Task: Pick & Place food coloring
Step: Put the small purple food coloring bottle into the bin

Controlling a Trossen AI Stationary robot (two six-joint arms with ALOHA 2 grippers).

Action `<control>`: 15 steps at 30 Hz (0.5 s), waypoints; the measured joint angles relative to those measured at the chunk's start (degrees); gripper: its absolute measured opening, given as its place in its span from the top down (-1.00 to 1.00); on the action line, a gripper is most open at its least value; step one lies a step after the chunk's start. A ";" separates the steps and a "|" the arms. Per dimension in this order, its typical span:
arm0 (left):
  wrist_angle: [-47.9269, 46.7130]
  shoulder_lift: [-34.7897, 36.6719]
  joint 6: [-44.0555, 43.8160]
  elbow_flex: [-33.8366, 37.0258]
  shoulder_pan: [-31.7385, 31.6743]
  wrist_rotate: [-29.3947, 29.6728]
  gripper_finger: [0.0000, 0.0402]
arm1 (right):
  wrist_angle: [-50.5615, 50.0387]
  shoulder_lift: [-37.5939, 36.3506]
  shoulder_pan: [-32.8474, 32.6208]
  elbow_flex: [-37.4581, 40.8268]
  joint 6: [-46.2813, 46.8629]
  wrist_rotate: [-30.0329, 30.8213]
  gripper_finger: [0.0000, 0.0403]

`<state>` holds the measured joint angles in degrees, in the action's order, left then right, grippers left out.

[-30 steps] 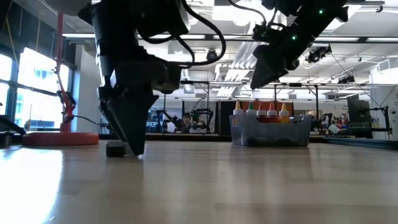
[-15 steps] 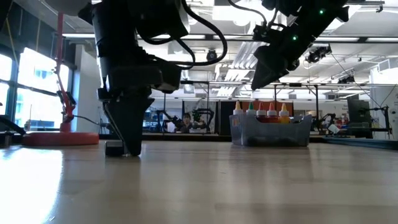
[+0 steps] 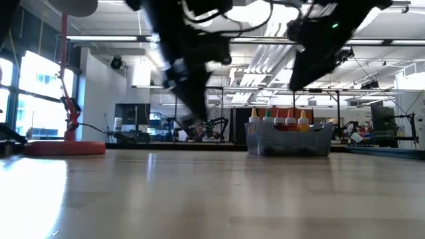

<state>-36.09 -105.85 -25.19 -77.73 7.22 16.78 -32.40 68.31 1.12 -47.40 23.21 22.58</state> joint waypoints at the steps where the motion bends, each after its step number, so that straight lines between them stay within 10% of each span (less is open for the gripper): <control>1: 1.03 0.00 2.08 -1.45 -1.58 0.90 0.78 | -4.01 -1.96 -0.67 -0.04 4.03 -1.11 0.24; 7: 15.68 -0.20 15.24 -8.03 -11.97 -0.13 0.79 | -24.00 -11.18 -9.45 5.67 30.41 1.23 0.24; 15: 42.43 -4.07 26.15 -8.57 -21.75 -14.81 0.66 | -28.64 -19.00 -12.04 10.93 32.33 2.37 0.24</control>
<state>6.34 -109.92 0.97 -86.30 -14.53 1.97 -61.03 49.31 -10.92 -36.47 55.55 24.96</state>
